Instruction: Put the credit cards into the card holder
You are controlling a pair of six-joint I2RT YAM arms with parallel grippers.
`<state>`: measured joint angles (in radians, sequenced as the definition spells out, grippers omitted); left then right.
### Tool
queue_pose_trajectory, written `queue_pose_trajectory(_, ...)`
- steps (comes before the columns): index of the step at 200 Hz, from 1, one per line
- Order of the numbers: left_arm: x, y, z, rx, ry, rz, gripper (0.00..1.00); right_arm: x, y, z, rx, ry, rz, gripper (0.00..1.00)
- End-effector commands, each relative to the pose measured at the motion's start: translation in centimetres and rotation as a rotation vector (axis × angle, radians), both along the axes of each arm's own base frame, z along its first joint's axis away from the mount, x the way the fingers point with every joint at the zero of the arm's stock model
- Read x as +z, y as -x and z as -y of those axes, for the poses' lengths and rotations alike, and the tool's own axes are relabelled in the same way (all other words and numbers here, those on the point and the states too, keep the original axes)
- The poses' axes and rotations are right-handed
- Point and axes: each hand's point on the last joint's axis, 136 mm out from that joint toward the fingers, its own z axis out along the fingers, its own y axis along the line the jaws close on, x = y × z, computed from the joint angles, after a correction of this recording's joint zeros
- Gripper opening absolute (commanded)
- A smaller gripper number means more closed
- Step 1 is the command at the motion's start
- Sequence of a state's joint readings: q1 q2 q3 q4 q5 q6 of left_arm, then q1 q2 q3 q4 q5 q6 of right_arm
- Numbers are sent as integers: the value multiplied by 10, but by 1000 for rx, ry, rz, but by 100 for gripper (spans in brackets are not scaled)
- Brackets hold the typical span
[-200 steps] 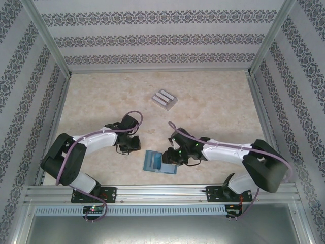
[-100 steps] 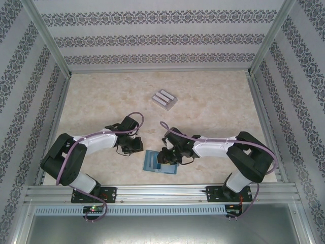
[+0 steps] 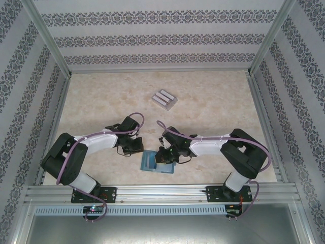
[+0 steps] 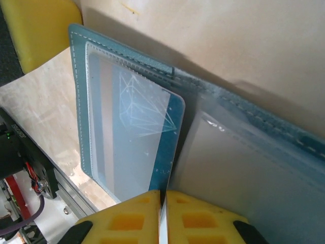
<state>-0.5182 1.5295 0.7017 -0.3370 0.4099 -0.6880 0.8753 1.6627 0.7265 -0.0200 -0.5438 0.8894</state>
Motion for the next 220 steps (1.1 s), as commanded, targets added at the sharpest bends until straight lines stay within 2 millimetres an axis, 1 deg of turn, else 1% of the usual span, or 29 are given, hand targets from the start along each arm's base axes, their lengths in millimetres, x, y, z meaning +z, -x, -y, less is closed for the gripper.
queue_pose_trajectory(1,-19,57,-9,-37,-35,-173,12,6,1,-13,23,-39,-5,12)
queue_pose_trajectory(20,-16,65,-15,-27,-45,-181,14,6,1,-16,27,-51,-14,8)
queue_pose_trajectory(48,-9,73,-17,-32,-39,-208,13,5,-1,-18,19,-56,-6,7)
queue_pose_trajectory(63,-9,77,-9,-39,11,-229,13,3,-1,-19,17,-62,-11,6)
queue_pose_trajectory(80,-10,83,-2,-54,39,-268,9,2,0,-22,24,-76,-23,4)
queue_pose_trajectory(107,-13,80,0,-36,35,-258,8,4,2,-30,57,-105,-30,4)
queue_pose_trajectory(127,-14,74,-2,-13,12,-244,7,7,3,-30,70,-111,-19,5)
queue_pose_trajectory(156,-19,73,-9,9,-36,-247,6,12,2,-14,67,-67,14,12)
queue_pose_trajectory(176,-25,75,-14,41,-66,-259,4,17,2,-3,36,-51,27,24)
queue_pose_trajectory(211,-33,76,-16,74,-74,-282,1,22,3,19,-45,-3,61,33)
queue_pose_trajectory(220,-33,75,-15,79,-75,-281,1,24,4,23,-64,4,69,37)
